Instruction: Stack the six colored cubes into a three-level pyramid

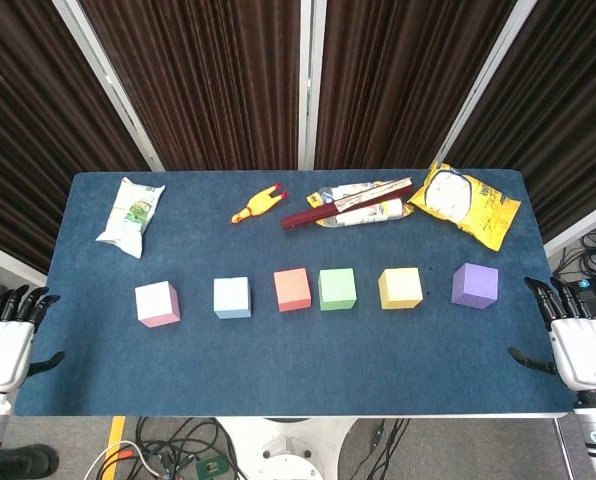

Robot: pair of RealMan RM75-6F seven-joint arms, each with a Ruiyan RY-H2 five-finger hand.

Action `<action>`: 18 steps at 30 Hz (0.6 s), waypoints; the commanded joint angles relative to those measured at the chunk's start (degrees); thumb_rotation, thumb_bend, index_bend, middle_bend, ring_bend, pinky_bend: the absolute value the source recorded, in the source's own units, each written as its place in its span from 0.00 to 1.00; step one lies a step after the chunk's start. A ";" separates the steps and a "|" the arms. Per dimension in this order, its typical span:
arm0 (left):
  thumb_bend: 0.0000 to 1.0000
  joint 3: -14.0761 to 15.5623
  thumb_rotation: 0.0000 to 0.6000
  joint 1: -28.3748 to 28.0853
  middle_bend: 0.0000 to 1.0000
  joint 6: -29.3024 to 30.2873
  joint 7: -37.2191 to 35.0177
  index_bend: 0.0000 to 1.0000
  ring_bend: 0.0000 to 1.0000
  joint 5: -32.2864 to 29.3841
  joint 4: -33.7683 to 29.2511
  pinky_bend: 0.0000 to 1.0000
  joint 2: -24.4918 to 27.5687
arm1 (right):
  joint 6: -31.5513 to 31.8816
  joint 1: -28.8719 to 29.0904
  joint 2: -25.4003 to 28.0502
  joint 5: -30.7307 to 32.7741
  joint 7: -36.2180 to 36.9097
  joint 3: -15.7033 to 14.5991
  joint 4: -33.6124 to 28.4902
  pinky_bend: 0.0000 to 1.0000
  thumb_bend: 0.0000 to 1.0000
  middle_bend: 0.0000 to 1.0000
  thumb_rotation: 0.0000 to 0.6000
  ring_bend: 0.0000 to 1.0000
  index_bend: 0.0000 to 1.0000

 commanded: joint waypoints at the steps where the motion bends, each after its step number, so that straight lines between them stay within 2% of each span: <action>1: 0.00 0.05 1.00 -0.05 0.15 -0.11 -0.03 0.22 0.06 0.01 -0.07 0.11 0.03 | 0.00 0.00 -0.02 0.01 0.07 0.00 0.08 0.09 0.00 0.13 1.00 0.00 0.00; 12: 0.00 -0.20 1.00 0.05 0.15 0.50 0.04 0.22 0.06 0.07 -0.53 0.11 0.15 | -1.51 1.25 0.72 -1.26 1.40 -0.30 -0.41 0.09 0.00 0.14 1.00 0.00 0.00; 18: 0.00 -0.11 1.00 -0.07 0.15 0.27 0.03 0.22 0.06 0.17 -0.50 0.11 0.16 | -6.96 6.84 2.20 -3.90 3.18 1.05 -2.84 0.09 0.00 0.16 1.00 0.00 0.00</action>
